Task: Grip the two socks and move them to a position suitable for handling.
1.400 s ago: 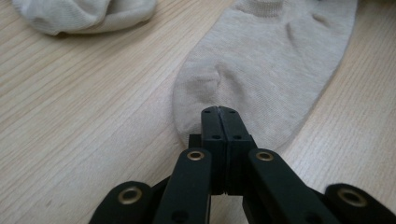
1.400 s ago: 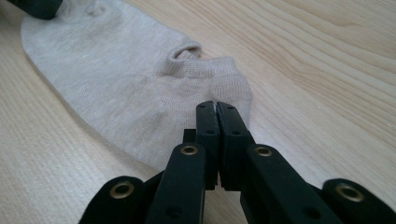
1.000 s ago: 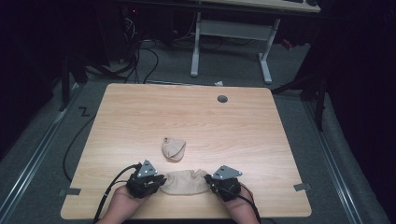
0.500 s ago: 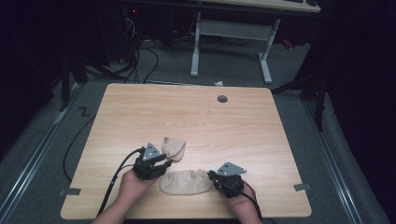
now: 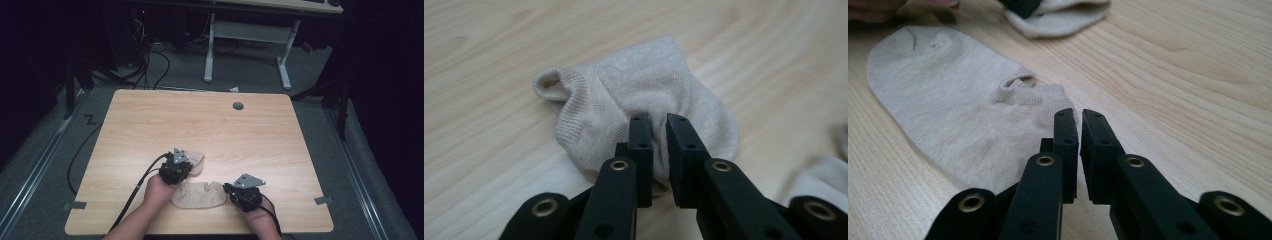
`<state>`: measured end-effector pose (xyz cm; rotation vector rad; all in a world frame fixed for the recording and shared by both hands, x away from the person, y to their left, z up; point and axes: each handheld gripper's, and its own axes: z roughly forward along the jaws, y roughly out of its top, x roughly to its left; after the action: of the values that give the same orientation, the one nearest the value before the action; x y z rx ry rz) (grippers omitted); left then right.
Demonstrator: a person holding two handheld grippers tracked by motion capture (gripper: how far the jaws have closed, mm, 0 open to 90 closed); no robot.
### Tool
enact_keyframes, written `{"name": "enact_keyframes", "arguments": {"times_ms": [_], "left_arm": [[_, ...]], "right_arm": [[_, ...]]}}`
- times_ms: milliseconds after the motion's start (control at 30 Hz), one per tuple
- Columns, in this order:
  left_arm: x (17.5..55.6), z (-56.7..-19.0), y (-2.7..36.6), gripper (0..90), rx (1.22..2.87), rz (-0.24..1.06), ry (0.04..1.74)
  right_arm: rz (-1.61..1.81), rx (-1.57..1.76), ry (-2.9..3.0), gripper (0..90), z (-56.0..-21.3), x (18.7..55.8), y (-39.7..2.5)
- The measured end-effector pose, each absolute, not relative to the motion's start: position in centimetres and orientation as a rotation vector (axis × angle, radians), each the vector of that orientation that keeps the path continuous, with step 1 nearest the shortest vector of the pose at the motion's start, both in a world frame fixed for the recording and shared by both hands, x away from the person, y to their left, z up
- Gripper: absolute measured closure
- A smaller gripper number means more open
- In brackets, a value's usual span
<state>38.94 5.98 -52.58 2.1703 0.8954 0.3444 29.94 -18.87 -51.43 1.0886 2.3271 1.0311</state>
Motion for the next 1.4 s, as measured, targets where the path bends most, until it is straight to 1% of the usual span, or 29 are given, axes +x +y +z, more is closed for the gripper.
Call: {"name": "enact_keyframes", "arguments": {"times_ms": [67,133,200,267,300,400,467,533,700,733,833,900,933,967,1033,1100,1233,1400], "left_arm": [[38.5,-52.5,5.4,81.6,2.194,0.305,0.834],[38.2,-52.4,4.9,81.4,2.218,0.307,0.797],[38.4,-52.2,4.9,79.6,2.214,0.301,0.816],[38.4,-51.8,5.3,75.4,2.192,0.310,0.843],[38.2,-51.4,5.4,75.3,2.169,0.314,0.837],[36.9,-50.0,4.7,81.1,2.126,0.286,0.776],[36.5,-49.6,3.8,81.6,2.138,0.284,0.759],[36.4,-49.5,3.2,82.6,2.138,0.311,0.762],[37.5,-50.2,3.3,83.4,2.175,0.330,0.796],[37.8,-50.4,3.5,82.7,2.185,0.314,0.809],[37.5,-50.3,3.8,71.5,2.152,0.285,0.834],[36.7,-49.8,3.6,71.3,2.122,0.285,0.809],[36.3,-49.5,3.4,71.9,2.114,0.284,0.789],[35.9,-49.3,3.1,75.2,2.111,0.282,0.772],[35.8,-49.3,2.5,85.5,2.122,0.257,0.766],[35.9,-49.7,2.0,89.0,2.150,0.252,0.765],[36.8,-50.9,1.8,89.8,2.231,0.238,0.798],[36.8,-51.3,3.9,89.7,2.252,0.259,0.827]], "right_arm": [[1.031,1.087,2.322,85.4,-51.3,30.0,-19.0],[1.034,1.089,2.314,85.4,-51.2,29.9,-19.0],[1.036,1.090,2.309,85.2,-51.2,29.9,-19.0],[1.036,1.096,2.306,85.1,-51.2,29.9,-18.9],[1.036,1.096,2.305,85.0,-51.1,29.9,-19.0],[1.037,1.094,2.306,85.0,-51.2,30.0,-19.0],[1.033,1.100,2.306,85.1,-51.2,30.0,-19.0],[1.037,1.095,2.305,85.0,-51.1,30.0,-19.1],[1.043,1.095,2.298,85.1,-51.0,29.9,-19.4],[1.041,1.095,2.299,85.1,-51.0,29.9,-19.5],[1.045,1.102,2.294,85.0,-51.0,29.9,-19.6],[1.045,1.102,2.294,85.0,-51.0,30.0,-19.6],[1.044,1.104,2.293,85.0,-51.0,30.0,-19.7],[1.044,1.102,2.293,85.0,-51.0,30.1,-19.7],[1.047,1.101,2.293,85.0,-51.0,30.1,-19.6],[1.046,1.097,2.293,85.0,-50.9,30.0,-19.5],[1.050,1.101,2.296,85.0,-50.9,29.9,-19.5],[1.049,1.105,2.296,85.0,-51.0,29.9,-19.7]]}}
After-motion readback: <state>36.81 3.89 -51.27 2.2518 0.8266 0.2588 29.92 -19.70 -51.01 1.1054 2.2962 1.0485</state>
